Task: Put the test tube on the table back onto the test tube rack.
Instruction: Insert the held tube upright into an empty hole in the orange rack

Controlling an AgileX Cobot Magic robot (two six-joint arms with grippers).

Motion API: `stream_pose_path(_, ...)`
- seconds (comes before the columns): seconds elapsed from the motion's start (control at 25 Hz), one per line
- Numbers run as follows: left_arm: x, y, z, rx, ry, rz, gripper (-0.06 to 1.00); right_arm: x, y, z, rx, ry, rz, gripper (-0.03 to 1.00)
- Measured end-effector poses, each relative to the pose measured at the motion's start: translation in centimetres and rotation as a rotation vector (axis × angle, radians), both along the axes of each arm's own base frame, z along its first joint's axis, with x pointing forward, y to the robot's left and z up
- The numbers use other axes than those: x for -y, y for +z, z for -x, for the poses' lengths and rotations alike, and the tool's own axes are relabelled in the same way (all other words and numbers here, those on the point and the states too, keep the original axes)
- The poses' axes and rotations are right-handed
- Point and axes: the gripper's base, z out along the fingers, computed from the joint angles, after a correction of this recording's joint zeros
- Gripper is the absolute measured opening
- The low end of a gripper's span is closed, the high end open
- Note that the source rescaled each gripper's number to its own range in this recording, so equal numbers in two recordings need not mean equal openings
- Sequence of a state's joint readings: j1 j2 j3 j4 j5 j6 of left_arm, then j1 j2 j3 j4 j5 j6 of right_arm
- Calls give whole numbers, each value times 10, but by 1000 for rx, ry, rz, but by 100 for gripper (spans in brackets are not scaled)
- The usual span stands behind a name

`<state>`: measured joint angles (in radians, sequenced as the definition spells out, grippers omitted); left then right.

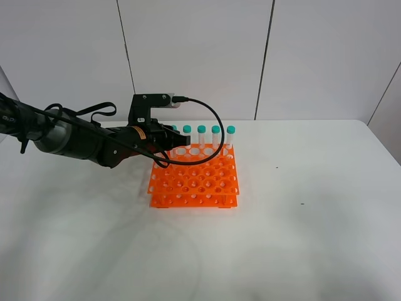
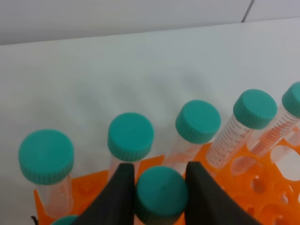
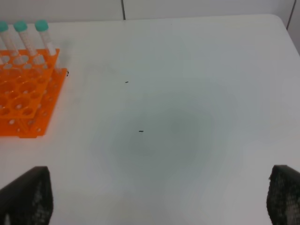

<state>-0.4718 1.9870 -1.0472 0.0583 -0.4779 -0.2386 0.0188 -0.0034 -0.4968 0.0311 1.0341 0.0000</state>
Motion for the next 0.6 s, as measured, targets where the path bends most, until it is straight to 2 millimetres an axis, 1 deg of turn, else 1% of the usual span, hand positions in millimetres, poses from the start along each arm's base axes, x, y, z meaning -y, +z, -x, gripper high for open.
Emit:
stream_pose_path(0.2, -1, -1, 1, 9, 2, 5, 0, 0, 0, 0, 0, 0, 0, 100)
stream_pose_path(0.4, -5, -9, 9, 60, -4, 24, 0, 0, 0, 0, 0, 0, 0, 100)
stream_pose_path(0.6, -6, -12, 10, 66, -11, 13, 0, 0, 0, 0, 0, 0, 0, 100)
